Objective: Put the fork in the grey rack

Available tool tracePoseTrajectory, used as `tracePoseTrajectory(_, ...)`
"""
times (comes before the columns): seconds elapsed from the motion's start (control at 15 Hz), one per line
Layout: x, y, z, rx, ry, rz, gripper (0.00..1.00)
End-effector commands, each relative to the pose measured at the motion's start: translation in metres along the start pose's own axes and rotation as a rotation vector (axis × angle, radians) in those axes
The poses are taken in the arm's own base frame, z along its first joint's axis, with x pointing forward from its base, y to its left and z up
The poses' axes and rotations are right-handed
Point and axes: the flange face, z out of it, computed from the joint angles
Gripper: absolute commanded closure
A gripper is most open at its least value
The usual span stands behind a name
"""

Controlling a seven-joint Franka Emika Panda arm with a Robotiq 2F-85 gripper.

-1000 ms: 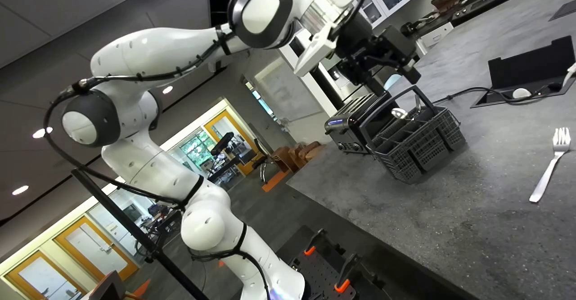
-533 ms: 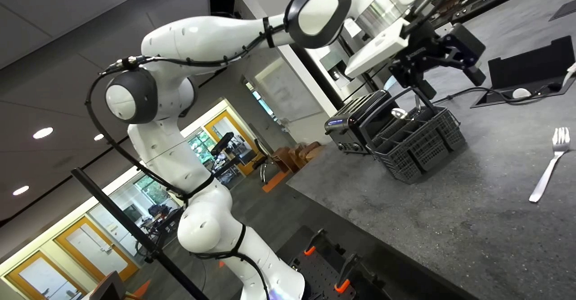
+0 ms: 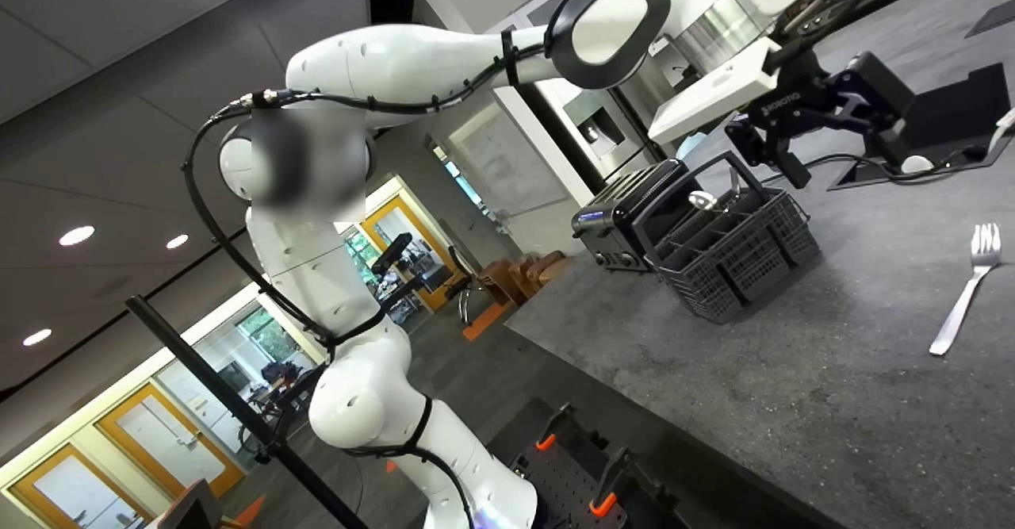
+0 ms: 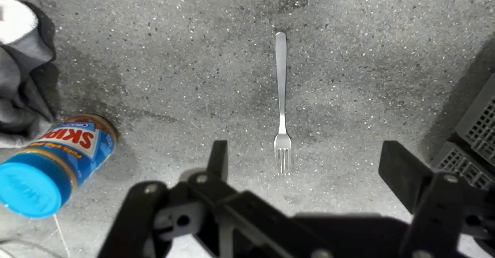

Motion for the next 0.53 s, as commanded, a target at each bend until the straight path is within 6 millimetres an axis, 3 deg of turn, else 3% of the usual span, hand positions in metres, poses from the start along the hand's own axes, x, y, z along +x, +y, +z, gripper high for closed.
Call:
tracePoseTrajectory(0.0, 0.004, 0.001, 0.006, 0.016, 0.0, -0.009, 0.0)
tracePoseTrajectory(0.47, 0.02, -0.005, 0.062, 0.061, -0.015, 0.014, 0.0)
